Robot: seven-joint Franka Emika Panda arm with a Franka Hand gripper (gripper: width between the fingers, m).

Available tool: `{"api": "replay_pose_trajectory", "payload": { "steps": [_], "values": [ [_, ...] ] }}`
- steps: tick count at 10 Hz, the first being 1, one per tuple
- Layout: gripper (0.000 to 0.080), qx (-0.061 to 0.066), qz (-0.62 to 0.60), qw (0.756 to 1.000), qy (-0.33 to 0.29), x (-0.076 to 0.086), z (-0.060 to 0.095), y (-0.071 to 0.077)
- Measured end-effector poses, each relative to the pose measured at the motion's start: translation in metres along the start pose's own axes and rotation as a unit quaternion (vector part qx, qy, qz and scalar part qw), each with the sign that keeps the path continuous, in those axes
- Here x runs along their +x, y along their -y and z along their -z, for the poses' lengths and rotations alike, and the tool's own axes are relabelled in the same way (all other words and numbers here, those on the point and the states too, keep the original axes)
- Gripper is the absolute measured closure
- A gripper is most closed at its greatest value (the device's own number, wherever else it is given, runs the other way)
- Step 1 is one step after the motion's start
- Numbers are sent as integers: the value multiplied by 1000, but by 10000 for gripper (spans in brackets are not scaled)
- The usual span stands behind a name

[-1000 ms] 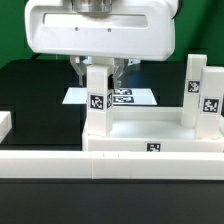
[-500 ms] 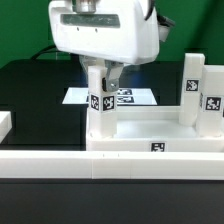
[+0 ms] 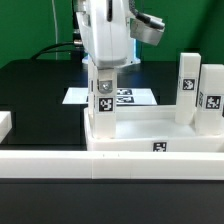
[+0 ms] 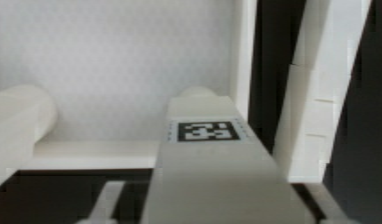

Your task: Assemble desk

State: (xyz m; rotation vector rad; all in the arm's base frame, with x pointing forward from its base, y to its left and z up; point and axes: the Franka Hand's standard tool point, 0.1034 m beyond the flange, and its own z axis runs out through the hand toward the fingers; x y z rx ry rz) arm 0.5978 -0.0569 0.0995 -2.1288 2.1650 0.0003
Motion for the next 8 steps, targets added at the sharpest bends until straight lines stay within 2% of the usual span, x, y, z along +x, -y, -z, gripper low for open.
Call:
{"api": "replay_pose_trajectory", "payload": {
  "steps": [2,3,4,5,8],
  "values": [
    [510,0,-16,1000,0,0,-1,0],
    [418,-1,9,1000,0,1,-1,0],
    [278,-8,37,999,4,2,-1,-2],
    [190,-18,69,997,11,1,-1,-2],
    [152,-18,177,984,8,2,-1,0]
  ]
}}
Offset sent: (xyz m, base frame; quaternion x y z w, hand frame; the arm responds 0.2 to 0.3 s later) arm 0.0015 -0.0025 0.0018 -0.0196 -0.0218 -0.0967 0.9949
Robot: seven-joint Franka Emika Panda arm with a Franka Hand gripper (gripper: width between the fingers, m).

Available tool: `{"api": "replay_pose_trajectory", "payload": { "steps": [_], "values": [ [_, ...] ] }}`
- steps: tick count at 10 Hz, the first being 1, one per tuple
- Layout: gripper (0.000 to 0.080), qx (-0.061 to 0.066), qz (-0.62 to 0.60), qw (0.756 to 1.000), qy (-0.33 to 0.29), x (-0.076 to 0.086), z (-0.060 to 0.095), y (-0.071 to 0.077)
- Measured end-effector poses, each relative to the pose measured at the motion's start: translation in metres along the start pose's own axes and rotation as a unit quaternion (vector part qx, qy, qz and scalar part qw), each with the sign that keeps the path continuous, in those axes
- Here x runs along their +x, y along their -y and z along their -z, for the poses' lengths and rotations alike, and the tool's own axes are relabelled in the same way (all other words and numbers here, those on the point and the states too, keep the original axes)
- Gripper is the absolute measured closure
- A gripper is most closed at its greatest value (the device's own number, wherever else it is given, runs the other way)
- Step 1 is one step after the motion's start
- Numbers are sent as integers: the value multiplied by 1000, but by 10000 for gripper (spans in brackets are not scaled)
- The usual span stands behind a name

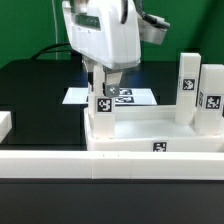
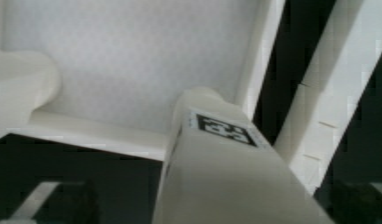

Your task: Assemble desk

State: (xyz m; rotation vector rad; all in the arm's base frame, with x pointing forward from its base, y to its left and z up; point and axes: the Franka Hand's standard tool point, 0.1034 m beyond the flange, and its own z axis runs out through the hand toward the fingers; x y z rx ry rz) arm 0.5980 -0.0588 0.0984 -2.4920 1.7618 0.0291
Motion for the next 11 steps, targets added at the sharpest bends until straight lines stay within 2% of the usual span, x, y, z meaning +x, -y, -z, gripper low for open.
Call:
{"api": "replay_pose_trajectory", "payload": {
  "steps": [4,5,8,11],
  "values": [
    [151,-2,139,990,-2,0,0,0],
    [151,-28,204,978,-14,-1,0,0],
    [151,-32,352,935,-17,0,2,5],
    [151,-33,436,899,-21,-5,0,8]
  ]
}}
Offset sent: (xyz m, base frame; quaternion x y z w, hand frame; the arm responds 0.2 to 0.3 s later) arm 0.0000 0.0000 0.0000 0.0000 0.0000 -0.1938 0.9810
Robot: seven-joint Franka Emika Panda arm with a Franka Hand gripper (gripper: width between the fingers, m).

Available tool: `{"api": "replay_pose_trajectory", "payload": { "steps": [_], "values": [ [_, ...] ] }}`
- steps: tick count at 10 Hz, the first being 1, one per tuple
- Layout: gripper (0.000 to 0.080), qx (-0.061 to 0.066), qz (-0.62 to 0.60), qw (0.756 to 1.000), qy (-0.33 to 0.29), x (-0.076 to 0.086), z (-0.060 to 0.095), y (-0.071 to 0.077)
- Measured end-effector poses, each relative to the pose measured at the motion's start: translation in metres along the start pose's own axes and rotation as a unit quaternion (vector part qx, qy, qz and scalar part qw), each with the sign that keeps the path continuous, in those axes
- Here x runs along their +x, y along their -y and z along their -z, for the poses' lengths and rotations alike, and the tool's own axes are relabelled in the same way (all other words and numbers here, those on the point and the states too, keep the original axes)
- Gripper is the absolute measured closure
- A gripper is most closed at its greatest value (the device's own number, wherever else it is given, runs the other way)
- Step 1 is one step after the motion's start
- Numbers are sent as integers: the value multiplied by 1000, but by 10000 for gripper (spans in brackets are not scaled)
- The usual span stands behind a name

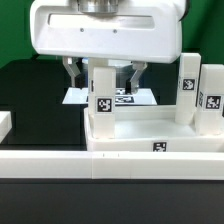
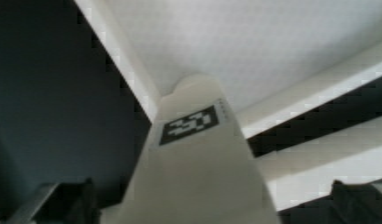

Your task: Assemble desk

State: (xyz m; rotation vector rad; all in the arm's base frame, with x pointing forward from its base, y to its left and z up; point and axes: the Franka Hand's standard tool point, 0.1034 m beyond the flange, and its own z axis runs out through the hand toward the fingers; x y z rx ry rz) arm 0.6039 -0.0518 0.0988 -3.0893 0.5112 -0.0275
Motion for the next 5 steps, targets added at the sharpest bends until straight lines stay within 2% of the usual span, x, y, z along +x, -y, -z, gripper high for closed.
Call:
{"api": "replay_pose_trajectory", "payload": {
  "steps": [3,4,5],
  "values": [
    [151,-1,84,996,-3,-2,-2,5],
    [241,-5,108,994,-2,-3,-3,6],
    [241,-5,117,993,-2,-3,-3,5]
  ]
}}
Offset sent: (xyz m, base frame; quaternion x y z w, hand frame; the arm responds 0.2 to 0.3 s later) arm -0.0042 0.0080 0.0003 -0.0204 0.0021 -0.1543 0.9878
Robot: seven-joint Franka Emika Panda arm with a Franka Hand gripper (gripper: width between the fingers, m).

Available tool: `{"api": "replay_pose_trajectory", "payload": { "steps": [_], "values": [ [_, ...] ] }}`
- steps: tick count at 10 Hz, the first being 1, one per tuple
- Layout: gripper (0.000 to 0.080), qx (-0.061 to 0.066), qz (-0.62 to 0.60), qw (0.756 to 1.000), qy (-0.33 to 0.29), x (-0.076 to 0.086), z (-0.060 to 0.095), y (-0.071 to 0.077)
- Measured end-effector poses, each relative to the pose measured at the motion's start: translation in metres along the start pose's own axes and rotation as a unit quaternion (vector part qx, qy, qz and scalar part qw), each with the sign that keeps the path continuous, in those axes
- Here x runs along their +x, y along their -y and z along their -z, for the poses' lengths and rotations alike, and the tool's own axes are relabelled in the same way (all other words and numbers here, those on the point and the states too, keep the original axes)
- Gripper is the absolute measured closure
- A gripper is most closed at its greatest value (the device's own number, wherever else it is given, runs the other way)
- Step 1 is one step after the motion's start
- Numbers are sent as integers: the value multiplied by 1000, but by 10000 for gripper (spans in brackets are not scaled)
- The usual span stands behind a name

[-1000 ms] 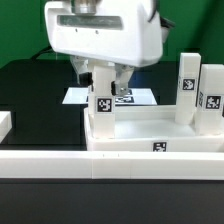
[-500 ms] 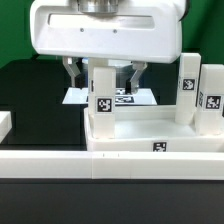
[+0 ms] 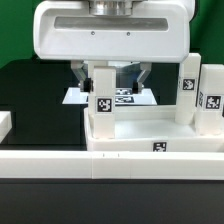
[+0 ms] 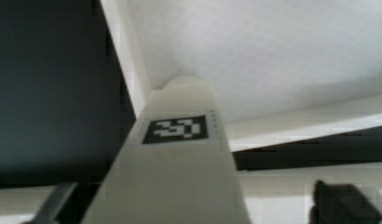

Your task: Assemble desk

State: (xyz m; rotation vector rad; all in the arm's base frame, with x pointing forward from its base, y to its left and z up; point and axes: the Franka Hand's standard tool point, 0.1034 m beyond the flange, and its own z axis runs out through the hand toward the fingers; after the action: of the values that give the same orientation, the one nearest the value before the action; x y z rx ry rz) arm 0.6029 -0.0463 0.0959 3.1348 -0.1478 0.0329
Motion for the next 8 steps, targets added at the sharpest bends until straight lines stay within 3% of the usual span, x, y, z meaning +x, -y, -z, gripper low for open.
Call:
{"api": "replay_pose_trajectory", "payload": {
  "steps": [1,2,6,8],
  "values": [
    [424,-2,-4,1000,-1,0,0,-3],
    [511,-2,-5,1000,-1,1,0,-5],
    [511,-2,-22,1000,-1,0,0,-5],
    [511,8,-104,995,-1,0,0,-9]
  ]
}}
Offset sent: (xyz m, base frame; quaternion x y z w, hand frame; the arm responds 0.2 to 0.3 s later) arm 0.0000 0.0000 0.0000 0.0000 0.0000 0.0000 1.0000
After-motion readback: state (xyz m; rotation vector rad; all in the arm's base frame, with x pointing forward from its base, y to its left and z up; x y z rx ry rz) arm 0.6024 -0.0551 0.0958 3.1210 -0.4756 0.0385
